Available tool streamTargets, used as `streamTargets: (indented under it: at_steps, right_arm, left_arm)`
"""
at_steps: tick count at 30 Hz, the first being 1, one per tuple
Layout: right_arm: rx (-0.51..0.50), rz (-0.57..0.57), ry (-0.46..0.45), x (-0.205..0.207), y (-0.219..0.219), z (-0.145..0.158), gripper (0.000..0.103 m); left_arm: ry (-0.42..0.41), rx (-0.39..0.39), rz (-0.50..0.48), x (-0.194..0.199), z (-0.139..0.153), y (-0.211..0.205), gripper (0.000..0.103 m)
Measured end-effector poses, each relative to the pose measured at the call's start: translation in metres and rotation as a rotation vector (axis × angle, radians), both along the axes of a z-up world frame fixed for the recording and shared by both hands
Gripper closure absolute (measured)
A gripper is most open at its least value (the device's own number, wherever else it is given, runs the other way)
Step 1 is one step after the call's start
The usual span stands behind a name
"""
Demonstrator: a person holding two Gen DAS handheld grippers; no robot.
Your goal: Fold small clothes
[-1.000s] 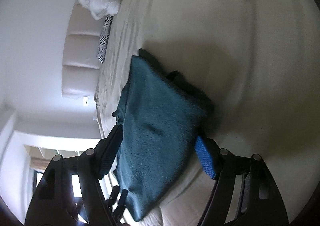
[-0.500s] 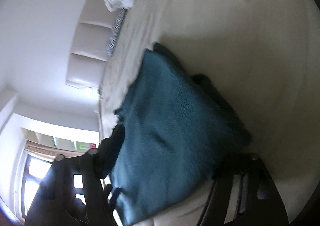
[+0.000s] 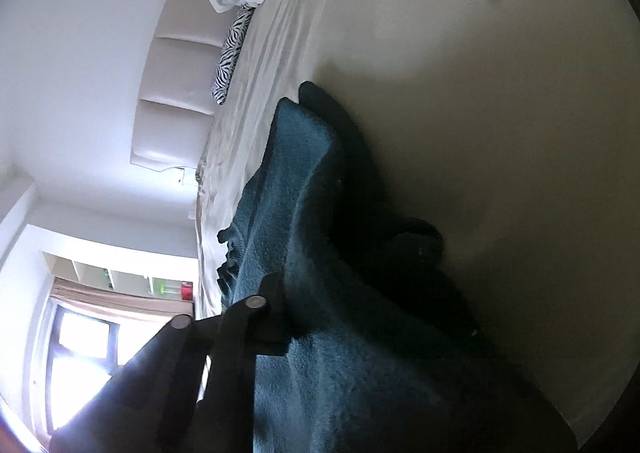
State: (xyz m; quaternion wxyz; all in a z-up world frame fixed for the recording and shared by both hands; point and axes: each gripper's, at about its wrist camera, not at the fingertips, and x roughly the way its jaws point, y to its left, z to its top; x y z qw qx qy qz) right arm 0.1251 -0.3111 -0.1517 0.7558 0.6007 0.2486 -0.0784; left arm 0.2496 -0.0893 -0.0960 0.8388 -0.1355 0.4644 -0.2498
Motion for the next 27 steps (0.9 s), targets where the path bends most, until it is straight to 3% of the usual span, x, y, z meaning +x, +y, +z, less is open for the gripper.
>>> streamTargets:
  at_steps: [8, 11, 14, 16, 18, 21, 22, 24, 27]
  right_arm:
    - [-0.181, -0.004, 0.091, 0.001, 0.016, 0.019, 0.092]
    - [-0.289, 0.002, 0.134, 0.01, 0.026, 0.038, 0.092]
    - [-0.464, 0.048, 0.146, 0.025, 0.055, 0.071, 0.092]
    - [-0.613, 0.13, 0.134, 0.046, 0.091, 0.095, 0.092]
    - [-0.803, 0.297, 0.12, 0.068, 0.148, 0.11, 0.092]
    - [-1.123, 0.608, 0.114, 0.082, 0.244, 0.101, 0.093]
    - [-1.204, 0.665, 0.116, 0.081, 0.265, 0.093, 0.093]
    - [-1.311, 0.736, 0.147, 0.08, 0.294, 0.071, 0.093]
    - [-1.38, 0.721, 0.165, 0.077, 0.307, 0.059, 0.093]
  left_arm:
    - [0.012, -0.019, -0.011, 0.006, -0.003, 0.002, 0.037]
    - [0.035, -0.071, -0.003, 0.009, -0.003, 0.009, 0.04]
    - [0.087, -0.182, 0.03, 0.015, -0.007, 0.03, 0.053]
    - [0.127, -0.284, 0.076, 0.019, -0.009, 0.053, 0.056]
    - [0.131, -0.358, 0.128, 0.022, -0.008, 0.078, 0.054]
    - [0.181, -0.49, 0.158, 0.03, -0.012, 0.107, 0.04]
    - [0.198, -0.522, 0.157, 0.032, -0.015, 0.112, 0.039]
    - [0.231, -0.554, 0.133, 0.035, -0.018, 0.115, 0.036]
    - [0.245, -0.555, 0.109, 0.038, -0.016, 0.11, 0.03]
